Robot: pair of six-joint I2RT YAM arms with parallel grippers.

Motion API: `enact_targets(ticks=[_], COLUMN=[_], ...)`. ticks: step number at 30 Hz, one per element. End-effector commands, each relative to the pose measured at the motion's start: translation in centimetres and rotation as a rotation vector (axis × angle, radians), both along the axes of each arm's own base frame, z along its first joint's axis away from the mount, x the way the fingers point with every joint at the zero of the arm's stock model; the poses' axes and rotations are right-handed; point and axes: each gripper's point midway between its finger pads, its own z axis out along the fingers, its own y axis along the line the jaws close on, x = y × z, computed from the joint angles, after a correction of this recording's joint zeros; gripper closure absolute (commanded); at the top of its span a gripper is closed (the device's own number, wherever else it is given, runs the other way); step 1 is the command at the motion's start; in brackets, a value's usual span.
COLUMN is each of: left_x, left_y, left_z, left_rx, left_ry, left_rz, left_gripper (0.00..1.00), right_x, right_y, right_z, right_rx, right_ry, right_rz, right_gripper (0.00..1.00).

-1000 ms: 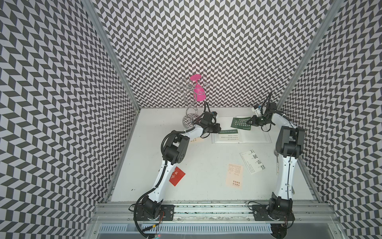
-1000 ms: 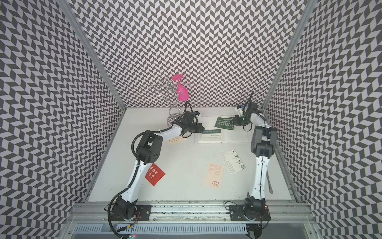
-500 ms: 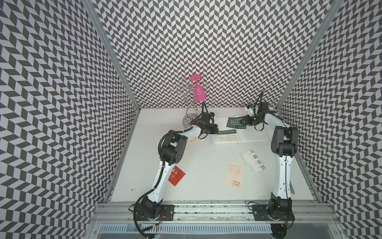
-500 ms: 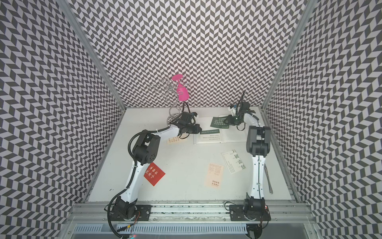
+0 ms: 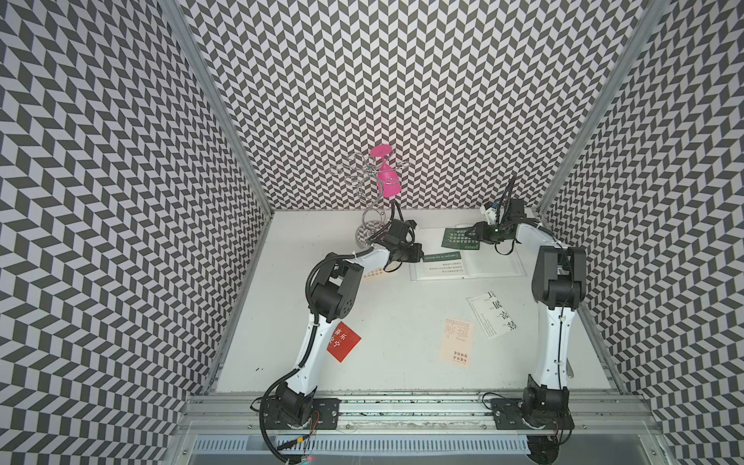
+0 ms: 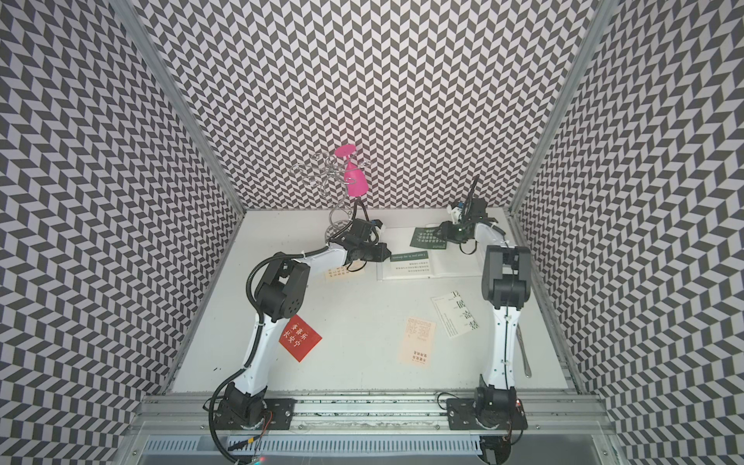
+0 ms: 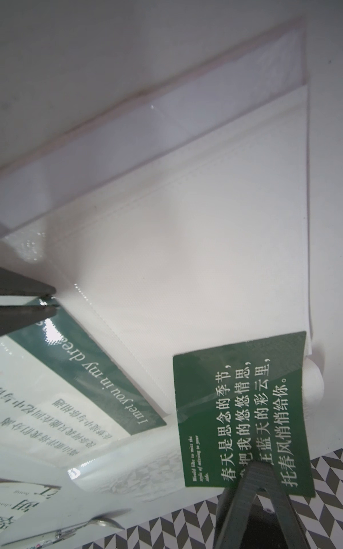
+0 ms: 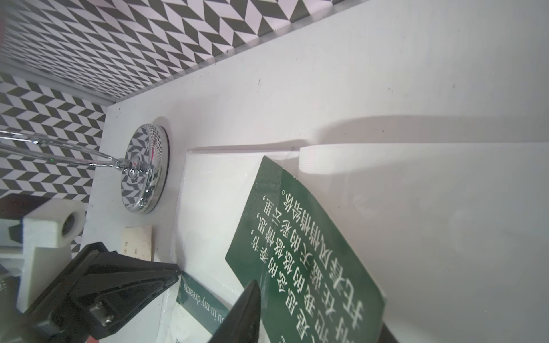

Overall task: Place the photos into the photo albums
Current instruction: Insert the photo into the photo album.

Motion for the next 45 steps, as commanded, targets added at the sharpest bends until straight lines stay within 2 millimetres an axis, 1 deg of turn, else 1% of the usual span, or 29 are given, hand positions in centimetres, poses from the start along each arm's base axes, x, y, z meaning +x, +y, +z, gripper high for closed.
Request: enact_targets(ticks=[1,5,7,9,12,15,18,23,32,37,40,45], left_x=[-1.4,-1.4,-1.3,-1.0,-0.8,-1.1,-1.1,-1.0,-1.4,-1.5,-1.5,-1.5], left_y=[1.3,1.3,1.3,1.2,1.1,1.2,1.2,0.8,1.0,1.0,1.1,1.1], left_z=[-2.2,-2.2,-2.1,-2.0,-2.0,-2.1,-1.7,-1.1,-1.1,-1.4,-1.4,-1.4], left_rx=[0.056,0.059,0.057,0.048,0.041,0.043,0.035,0.022,0.025,0.03,0.027,0.03], left_ry=[0.072,0.072,0.068,0.066,0.073,0.079,0.07,0.068,0.069,0.074,0.077,0.075], left_rz=[0.006,0.005,0.008,0.013,0.013,0.01,0.01,0.006,-0.002,-0.004,-0.002,-0.001], left_gripper=[0.89,0.89,0.88,0.89,0.89,0.89,0.89,0.89,0.89,0.89,0.89,0.89], right_x=[0.5,-0.1,-0.5,-0.8,-1.1,-1.2,-1.1,-1.0,-1.0,-0.7,-0.7,-1.1], right_y=[-0.7,-0.1,0.2,0.4,0.9,1.2,1.3,1.4,1.6,1.0,0.7,1.2], right_z=[2.6,2.6,2.4,2.2,1.8,1.3,1.1,1.3,0.9,0.7,-0.1,-1.6], right_rx=[-0.001,0.042,0.058,0.081,0.115,0.139,0.153,0.155,0.15,0.121,0.12,0.143], right_ry=[-0.06,-0.06,-0.06,-0.056,-0.047,-0.036,-0.034,-0.042,-0.028,-0.024,0.014,0.071], right_rz=[-0.032,-0.015,-0.011,-0.005,0.006,0.014,0.018,0.03,0.076,0.092,0.112,0.153], right_gripper=[0.56,0.6,0.66,0.74,0.81,0.83,0.9,0.99,1.0,1.0,1.0,1.0])
